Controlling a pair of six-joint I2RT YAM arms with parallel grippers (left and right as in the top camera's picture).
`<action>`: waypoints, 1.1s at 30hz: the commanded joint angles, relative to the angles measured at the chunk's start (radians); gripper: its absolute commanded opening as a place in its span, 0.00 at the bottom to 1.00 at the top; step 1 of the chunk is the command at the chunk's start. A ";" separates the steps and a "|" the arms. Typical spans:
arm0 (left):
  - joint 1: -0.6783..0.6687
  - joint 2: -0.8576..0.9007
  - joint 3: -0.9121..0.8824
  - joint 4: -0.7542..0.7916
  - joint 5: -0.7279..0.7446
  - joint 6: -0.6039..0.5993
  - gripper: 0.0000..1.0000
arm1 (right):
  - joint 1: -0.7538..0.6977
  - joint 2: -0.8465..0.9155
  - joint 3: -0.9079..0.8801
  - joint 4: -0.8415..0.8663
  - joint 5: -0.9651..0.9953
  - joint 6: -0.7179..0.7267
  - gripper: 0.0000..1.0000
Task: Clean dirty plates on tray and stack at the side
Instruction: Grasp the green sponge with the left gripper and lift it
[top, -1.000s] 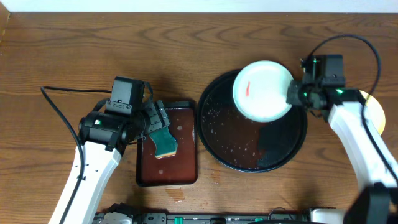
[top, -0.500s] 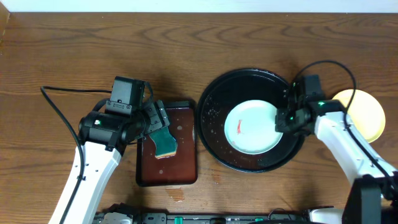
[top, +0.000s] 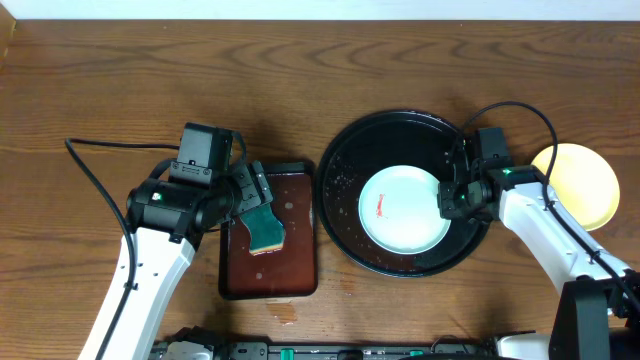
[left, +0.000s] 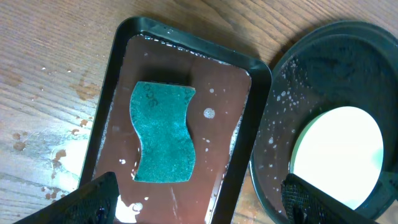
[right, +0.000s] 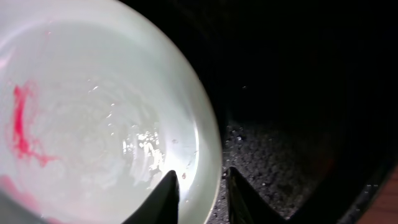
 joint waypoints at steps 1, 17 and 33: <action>0.004 0.007 0.000 0.001 0.008 0.014 0.84 | 0.011 0.026 -0.008 0.006 0.028 0.031 0.22; -0.009 0.213 -0.052 -0.008 0.008 0.190 0.73 | 0.005 0.169 -0.008 0.012 0.026 0.047 0.01; -0.036 0.633 -0.100 0.193 0.009 0.140 0.22 | 0.005 0.169 -0.008 0.024 0.024 0.047 0.01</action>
